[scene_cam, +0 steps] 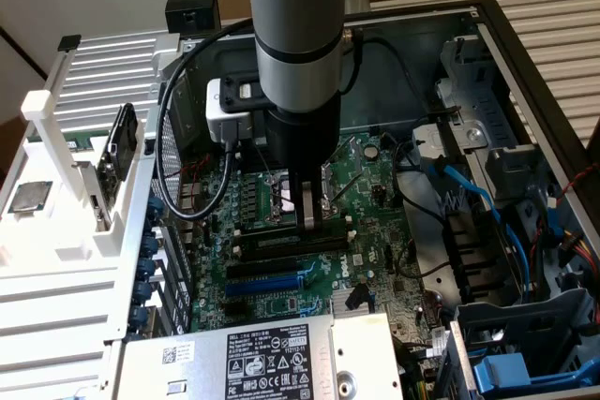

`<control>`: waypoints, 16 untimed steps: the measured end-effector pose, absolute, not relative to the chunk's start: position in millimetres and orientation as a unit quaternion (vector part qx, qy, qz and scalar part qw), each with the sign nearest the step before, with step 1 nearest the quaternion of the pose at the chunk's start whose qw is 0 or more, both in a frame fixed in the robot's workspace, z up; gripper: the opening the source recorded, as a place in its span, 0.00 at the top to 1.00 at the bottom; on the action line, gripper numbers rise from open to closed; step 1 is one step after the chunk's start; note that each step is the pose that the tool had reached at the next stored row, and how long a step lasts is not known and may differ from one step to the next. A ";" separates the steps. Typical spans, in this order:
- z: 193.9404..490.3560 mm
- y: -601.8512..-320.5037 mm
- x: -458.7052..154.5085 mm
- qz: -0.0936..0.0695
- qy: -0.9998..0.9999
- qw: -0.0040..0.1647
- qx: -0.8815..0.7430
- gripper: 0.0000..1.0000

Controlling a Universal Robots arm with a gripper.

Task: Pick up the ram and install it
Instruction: 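Insert the ram into the slot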

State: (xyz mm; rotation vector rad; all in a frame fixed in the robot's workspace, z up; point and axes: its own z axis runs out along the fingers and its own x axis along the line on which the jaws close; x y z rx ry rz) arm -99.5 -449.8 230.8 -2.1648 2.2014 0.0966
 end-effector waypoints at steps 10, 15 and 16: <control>230.6 -449.9 -100.8 0.031 0.712 0.026 -0.701 0.88; 230.4 -449.8 -100.8 0.031 0.711 0.026 -0.702 0.88; 230.2 -449.9 -100.8 0.031 0.711 0.026 -0.702 0.88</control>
